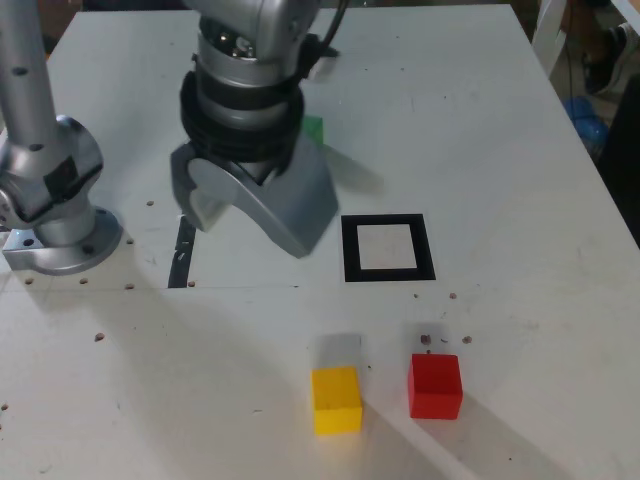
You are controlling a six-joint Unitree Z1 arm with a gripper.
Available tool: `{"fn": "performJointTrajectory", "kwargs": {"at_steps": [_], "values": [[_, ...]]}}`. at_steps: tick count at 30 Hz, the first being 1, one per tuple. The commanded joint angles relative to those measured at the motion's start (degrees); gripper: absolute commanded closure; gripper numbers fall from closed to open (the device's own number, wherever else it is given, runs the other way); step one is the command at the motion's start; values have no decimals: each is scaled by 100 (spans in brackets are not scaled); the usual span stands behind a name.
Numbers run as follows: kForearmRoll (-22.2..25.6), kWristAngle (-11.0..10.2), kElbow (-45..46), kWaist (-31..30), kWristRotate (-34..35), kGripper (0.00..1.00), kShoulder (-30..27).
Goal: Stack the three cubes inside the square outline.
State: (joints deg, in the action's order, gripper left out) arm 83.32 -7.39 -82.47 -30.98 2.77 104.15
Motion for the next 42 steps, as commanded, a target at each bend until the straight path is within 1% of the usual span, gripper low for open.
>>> {"fn": "performJointTrajectory", "kwargs": {"at_steps": [1, 5, 8, 11, 15, 17, 20, 26, 28, 32, 42], "values": [[151, -131, -1180, -157, -195, 1, 207], [470, -465, -2065, -503, -683, 1, 624], [631, -568, -2628, -705, -986, 1, 930], [769, -506, -3114, -838, -1156, 1, 1248], [868, -306, -3628, -931, -1281, 1, 1675], [882, -254, -3780, -949, -1361, 1, 1829], [902, -313, -3891, -962, -1527, 1, 1996], [919, -768, -3801, -963, -1876, 4, 2279], [918, -860, -3718, -963, -1937, 4, 2387], [895, -911, -3619, -963, -1973, 6, 2588], [722, -931, -3769, -918, -2025, 8, 3108]]}}
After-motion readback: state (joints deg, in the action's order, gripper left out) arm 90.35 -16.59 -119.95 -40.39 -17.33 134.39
